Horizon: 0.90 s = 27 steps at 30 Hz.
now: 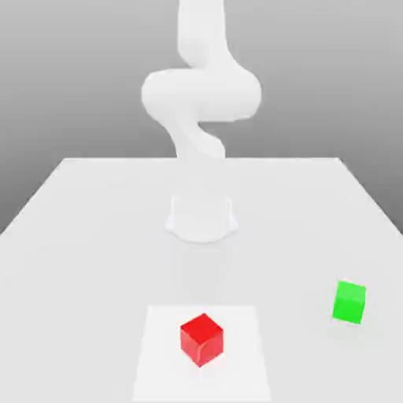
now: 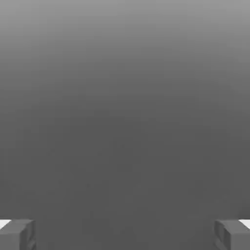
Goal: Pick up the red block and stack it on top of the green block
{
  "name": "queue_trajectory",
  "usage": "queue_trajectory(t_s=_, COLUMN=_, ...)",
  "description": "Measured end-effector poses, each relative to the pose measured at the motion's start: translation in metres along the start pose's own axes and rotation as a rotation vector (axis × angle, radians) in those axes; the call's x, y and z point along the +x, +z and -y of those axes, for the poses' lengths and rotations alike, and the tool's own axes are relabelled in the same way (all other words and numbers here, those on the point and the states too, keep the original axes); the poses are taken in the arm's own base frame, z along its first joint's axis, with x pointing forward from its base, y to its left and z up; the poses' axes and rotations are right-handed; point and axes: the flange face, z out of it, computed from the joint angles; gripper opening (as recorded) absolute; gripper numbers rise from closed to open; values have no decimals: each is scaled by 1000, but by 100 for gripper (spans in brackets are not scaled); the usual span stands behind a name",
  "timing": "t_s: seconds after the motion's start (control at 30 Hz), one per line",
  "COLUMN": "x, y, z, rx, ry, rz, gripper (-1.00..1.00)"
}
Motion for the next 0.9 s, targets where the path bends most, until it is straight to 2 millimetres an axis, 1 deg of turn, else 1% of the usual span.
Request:
queue_trajectory(t_s=0.1, x=-10, y=74, z=-13, rx=-83, ry=122, rz=69, gripper=0)
queue_trajectory(t_s=0.2, x=-26, y=139, z=-33, rx=-171, ry=237, rz=123, gripper=0)
queue_trajectory(t_s=0.33, x=-56, y=217, z=-70, rx=-300, ry=385, rz=175, gripper=0)
queue_trajectory(t_s=0.43, x=-84, y=266, z=-104, rx=-404, ry=493, rz=199, gripper=0)
queue_trajectory(t_s=0.57, x=-126, y=320, z=-157, rx=-552, ry=632, rz=209, gripper=0)
queue_trajectory(t_s=0.67, x=-160, y=350, z=-202, rx=-668, ry=731, rz=200, gripper=0)
queue_trajectory(t_s=0.73, x=-173, y=367, z=-219, rx=-698, ry=755, rz=195, gripper=0)
queue_trajectory(t_s=0.87, x=-193, y=399, z=-243, rx=-708, ry=762, rz=194, gripper=0)
queue_trajectory(t_s=0.9, x=-197, y=405, z=-248, rx=-708, ry=763, rz=194, gripper=-100)
